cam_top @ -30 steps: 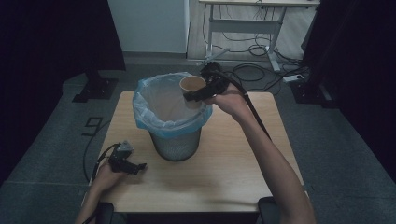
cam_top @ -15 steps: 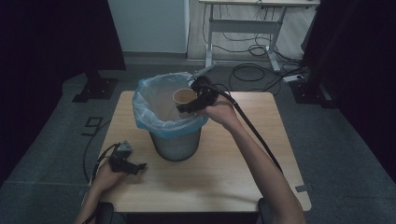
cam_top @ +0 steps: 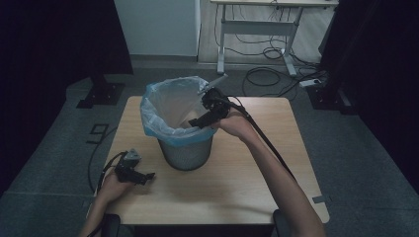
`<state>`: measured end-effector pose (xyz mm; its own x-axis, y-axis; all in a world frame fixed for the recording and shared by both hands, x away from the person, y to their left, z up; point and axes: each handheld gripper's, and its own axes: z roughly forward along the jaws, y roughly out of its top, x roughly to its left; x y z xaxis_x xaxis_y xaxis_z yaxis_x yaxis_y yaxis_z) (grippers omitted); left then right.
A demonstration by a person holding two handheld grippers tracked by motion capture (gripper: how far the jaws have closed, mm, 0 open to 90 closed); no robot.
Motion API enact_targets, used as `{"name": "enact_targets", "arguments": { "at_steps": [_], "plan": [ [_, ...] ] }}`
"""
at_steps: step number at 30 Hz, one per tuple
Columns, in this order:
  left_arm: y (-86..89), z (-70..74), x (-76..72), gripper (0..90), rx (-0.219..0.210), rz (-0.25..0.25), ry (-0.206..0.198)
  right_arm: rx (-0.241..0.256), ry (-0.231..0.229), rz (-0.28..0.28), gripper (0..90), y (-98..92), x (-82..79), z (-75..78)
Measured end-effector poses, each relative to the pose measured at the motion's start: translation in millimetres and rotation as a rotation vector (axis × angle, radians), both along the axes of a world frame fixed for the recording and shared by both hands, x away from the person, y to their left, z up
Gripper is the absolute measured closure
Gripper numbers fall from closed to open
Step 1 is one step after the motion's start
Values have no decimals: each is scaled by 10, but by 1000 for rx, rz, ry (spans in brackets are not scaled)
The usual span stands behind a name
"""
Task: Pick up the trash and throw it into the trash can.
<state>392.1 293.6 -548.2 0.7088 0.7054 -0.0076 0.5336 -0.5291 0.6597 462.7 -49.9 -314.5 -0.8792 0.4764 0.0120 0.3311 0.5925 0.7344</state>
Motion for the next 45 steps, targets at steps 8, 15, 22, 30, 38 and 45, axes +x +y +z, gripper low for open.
{"name": "enact_targets", "arguments": {
  "at_steps": [8, 15, 22, 30, 38, 45],
  "plan": [
    [0, 0, 0, 0, 0, 0, 0, 18, -6, -9, 44, -132, -47, 116],
    [-1, -1, 0, 0, 0, 0, -1, 29, -22, -20, 44, -247, -94, 209],
    [-1, -1, 0, 0, 0, 0, -1, 16, -35, -43, 21, -336, -139, 266],
    [0, 0, 0, 0, 0, 0, 0, 8, -34, -72, 0, -493, -169, 268],
    [0, 0, 0, 0, 0, 0, 0, 25, -25, -98, 0, -689, -205, 228],
    [0, 0, 0, 0, 0, 0, 0, 37, -24, -119, 0, -867, -227, 178]
  ]
}}
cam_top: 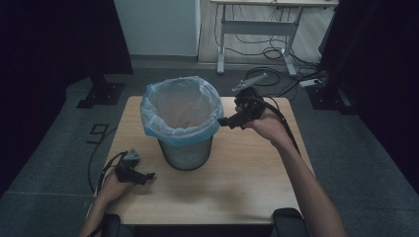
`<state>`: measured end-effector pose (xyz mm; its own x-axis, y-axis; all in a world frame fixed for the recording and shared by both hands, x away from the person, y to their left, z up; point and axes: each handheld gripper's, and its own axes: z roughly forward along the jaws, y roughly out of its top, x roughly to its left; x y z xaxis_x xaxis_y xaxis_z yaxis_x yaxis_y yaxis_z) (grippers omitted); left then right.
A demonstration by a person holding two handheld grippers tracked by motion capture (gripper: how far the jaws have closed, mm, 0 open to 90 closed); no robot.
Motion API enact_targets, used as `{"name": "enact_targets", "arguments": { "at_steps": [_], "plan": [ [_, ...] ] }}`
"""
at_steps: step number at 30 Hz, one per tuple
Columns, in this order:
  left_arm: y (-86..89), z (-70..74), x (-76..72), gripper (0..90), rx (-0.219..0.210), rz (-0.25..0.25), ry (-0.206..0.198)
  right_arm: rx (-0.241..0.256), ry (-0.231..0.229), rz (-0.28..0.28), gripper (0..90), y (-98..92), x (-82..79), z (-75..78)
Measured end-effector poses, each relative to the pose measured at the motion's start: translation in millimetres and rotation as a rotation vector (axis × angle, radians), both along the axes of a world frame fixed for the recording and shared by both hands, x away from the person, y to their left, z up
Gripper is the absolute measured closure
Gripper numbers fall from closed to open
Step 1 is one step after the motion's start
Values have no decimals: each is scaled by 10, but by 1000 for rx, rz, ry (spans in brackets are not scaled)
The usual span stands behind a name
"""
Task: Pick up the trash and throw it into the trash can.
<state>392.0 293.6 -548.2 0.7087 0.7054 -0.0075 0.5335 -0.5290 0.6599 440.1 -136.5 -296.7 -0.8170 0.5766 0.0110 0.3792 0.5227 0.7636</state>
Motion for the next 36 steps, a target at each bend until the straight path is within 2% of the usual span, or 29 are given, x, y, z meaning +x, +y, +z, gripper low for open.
{"name": "enact_targets", "arguments": {
  "at_steps": [5, 23, 36],
  "plan": [
    [0, 0, 0, 0, 0, 0, 0, 11, -3, -17, 0, -127, -16, -39],
    [0, 0, 0, 0, 0, 0, 0, -2, -27, -82, 5, -553, -81, -236],
    [-1, 0, -1, 0, 0, 0, 0, 15, -32, -135, 22, -859, -179, -370]
  ]
}}
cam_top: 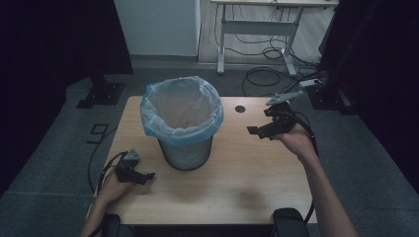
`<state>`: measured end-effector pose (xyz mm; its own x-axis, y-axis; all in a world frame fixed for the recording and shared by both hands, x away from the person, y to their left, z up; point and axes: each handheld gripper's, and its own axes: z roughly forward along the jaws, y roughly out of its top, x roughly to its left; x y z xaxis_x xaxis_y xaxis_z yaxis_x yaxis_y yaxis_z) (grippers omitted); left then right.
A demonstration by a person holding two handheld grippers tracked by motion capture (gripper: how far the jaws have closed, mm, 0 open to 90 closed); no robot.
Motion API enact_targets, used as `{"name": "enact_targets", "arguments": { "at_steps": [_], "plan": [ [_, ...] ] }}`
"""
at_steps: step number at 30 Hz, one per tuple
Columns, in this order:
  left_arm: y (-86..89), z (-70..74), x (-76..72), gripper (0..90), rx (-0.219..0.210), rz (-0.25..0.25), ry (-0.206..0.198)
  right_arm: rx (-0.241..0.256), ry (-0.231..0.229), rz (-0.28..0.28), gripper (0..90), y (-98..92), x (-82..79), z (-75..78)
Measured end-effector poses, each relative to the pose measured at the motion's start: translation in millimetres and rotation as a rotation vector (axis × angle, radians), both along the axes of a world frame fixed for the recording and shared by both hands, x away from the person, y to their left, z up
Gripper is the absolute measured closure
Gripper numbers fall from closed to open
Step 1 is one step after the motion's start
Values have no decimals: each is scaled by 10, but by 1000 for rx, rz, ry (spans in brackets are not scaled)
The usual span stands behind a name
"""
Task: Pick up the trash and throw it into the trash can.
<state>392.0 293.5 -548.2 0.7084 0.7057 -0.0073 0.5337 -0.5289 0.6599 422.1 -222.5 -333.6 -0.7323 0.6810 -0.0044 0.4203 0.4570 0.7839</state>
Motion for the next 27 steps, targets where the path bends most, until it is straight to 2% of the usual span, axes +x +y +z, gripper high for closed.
{"name": "enact_targets", "arguments": {
  "at_steps": [13, 27],
  "plan": [
    [-3, -1, -4, 0, -2, 4, 0, -11, -17, -52, 26, -290, -157, -194],
    [-5, -1, -7, 0, -1, 7, -1, -7, -17, -91, 21, -452, -258, -537]
  ]
}}
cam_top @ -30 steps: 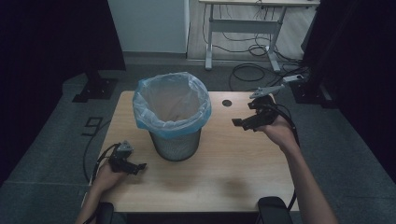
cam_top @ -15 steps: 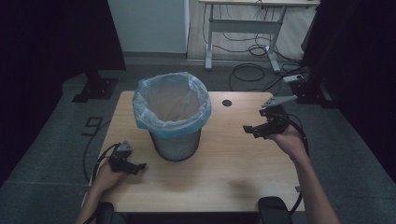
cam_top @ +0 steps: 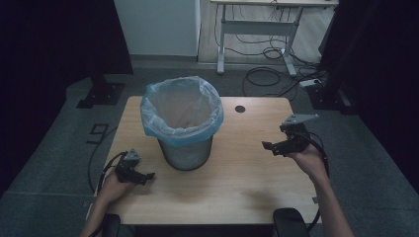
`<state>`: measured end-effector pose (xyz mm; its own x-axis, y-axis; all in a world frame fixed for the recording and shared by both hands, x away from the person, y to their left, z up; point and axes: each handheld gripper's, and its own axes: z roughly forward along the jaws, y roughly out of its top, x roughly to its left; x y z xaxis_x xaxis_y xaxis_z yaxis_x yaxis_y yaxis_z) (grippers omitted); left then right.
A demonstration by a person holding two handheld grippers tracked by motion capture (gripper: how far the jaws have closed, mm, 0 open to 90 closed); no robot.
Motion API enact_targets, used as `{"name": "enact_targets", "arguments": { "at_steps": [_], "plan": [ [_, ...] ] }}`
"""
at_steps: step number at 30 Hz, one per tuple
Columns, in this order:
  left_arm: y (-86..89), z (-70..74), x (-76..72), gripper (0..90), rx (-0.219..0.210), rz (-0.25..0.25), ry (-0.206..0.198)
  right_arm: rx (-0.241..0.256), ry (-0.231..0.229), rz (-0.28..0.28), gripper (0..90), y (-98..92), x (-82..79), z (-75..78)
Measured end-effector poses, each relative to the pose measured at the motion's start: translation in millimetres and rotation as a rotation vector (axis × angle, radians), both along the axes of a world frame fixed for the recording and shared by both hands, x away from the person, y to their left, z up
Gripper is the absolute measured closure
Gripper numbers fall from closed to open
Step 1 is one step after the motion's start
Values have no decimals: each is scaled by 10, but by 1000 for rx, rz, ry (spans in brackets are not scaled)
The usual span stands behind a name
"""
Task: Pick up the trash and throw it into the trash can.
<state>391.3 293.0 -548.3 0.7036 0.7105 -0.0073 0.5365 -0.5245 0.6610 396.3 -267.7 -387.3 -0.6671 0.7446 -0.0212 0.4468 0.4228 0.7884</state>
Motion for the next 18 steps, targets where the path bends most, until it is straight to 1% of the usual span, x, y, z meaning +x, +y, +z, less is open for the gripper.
{"name": "enact_targets", "arguments": {
  "at_steps": [9, 10, 11, 13, 14, 15, 16, 17, 18],
  "plan": [
    [-2, -1, -1, 0, 0, 1, -1, -1, 24, 0, 21, 7, -15, -295],
    [-2, -1, -2, 0, 0, 1, -1, -1, 28, 2, 21, 12, -19, -355],
    [-2, -1, -1, 0, 0, 1, -1, -1, 28, 2, 21, 12, -19, -355],
    [-2, -1, -2, 0, 0, 2, -1, -5, 30, 2, 21, 18, -24, -414],
    [-2, -1, -2, 0, 0, 2, -1, -3, 33, 1, 22, 22, -28, -475],
    [-2, -1, -2, 0, 0, 2, -1, -3, 33, 1, 22, 22, -28, -475],
    [-2, -1, -2, 0, 0, 1, -1, -7, 37, 1, 22, 24, -28, -531],
    [-2, -1, -2, 0, 0, 2, -1, -7, 37, 1, 22, 24, -28, -531],
    [-2, -1, -2, 0, 0, 2, -1, -8, 44, 0, 22, 28, -28, -603]
  ]
}}
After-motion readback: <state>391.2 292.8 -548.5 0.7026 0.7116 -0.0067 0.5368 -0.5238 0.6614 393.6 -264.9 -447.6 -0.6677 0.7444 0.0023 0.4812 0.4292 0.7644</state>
